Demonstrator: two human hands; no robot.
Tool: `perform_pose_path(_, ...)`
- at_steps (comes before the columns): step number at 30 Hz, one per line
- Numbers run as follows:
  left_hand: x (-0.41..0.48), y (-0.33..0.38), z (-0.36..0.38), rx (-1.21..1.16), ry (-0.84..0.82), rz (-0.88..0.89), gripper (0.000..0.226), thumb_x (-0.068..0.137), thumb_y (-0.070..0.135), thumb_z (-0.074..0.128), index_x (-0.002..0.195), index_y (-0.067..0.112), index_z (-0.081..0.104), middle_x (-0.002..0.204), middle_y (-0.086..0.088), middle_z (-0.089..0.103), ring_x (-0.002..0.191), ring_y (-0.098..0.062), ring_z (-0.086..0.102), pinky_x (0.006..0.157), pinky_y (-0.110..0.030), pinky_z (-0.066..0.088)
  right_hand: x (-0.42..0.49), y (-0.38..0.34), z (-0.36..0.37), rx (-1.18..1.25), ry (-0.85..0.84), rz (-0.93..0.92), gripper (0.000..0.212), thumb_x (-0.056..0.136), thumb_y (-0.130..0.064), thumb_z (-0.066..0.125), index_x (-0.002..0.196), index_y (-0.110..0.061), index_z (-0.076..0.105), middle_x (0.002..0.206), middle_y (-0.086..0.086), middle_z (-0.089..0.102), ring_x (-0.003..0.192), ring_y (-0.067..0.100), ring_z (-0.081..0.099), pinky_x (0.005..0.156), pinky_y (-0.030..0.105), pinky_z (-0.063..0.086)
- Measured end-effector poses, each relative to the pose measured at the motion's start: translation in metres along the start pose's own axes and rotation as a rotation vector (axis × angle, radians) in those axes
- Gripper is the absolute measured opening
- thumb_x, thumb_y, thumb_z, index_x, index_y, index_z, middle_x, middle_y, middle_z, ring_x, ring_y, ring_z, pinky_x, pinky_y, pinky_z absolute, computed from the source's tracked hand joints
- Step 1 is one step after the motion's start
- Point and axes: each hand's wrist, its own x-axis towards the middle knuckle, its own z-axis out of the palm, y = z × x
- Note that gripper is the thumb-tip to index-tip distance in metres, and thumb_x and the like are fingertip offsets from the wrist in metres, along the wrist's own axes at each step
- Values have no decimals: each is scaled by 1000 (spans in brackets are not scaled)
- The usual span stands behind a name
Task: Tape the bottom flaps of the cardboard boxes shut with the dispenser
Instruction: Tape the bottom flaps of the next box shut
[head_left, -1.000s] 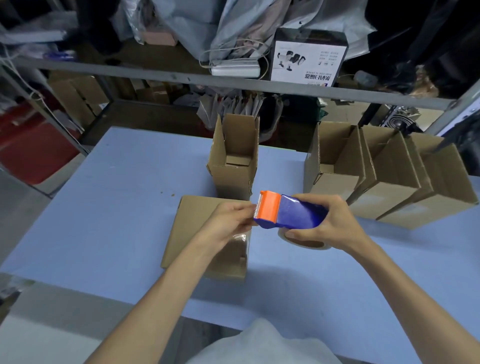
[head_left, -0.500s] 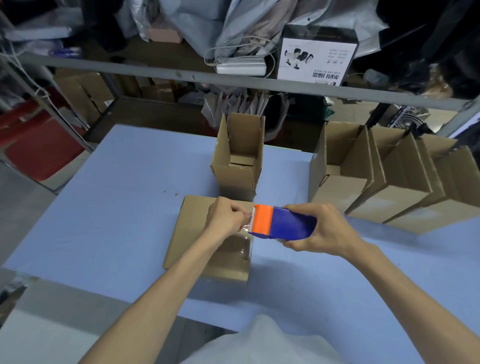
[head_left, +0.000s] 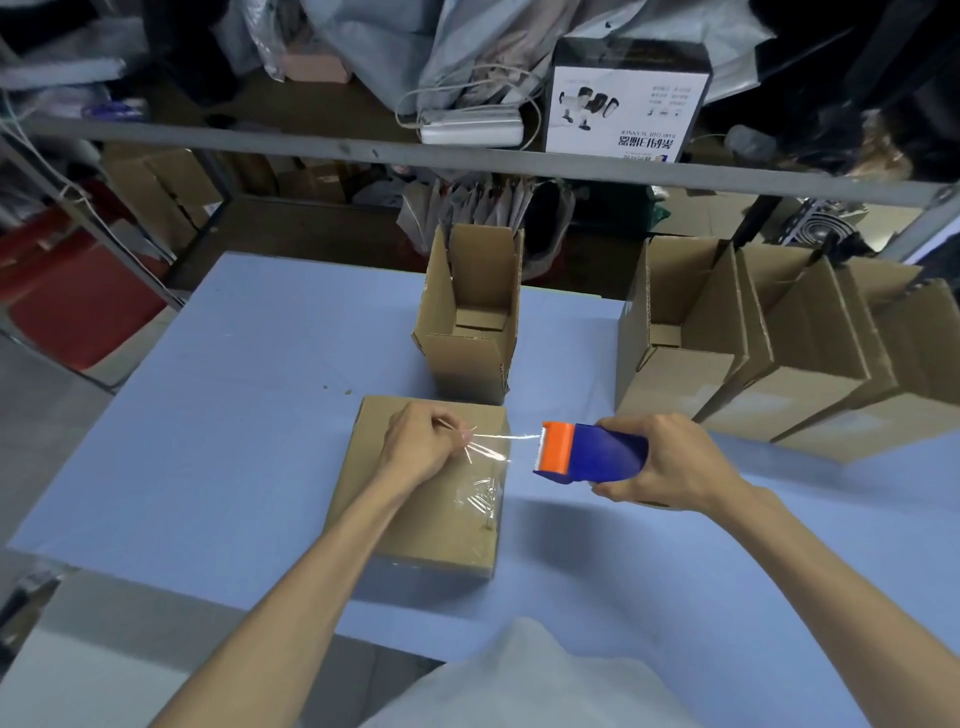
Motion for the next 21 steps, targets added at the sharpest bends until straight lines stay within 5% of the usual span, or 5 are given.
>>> perform_pose_path(2,1,-2,4,-3,33,16,17,77,16,76,65,25,69,54,9,64,63,-15,62,66,-28,52,3,2,2,-15,-12,4,58,60,-56,77,110,-33,58,89,-18,65,78,7,60,63,23,53)
perform_pose_path(4,1,-4,7,-24,27,16,16,77,18,78,88,27,71,57,6,65,66,-17,64,66,-28,53,4,4,6,-21,-23,7,56,60,-56,77,107,-32,58,88,-16,66,78,9,61,64,27,55)
perform_pose_path(7,1,-12,9,-81,-32,-1,76,76,16,79,141,26,40,68,-2,70,77,-18,68,83,-40,56,5,7,10,-40,-32,14,55,59,-55,76,106,-32,59,88,-14,67,80,11,60,65,30,55)
perform_pose_path(12,2,-21,18,-46,49,28,54,80,25,75,123,20,42,59,11,65,103,-21,61,92,-39,48,7,7,14,-50,-32,27,58,60,-55,78,109,-31,58,91,-15,66,82,10,59,61,20,49)
perform_pose_path(21,9,-16,26,152,110,42,51,74,32,81,102,14,42,77,-1,66,88,-22,61,70,-34,45,17,7,17,-149,-87,12,54,61,-52,77,107,-30,59,89,-13,66,77,11,59,54,14,38)
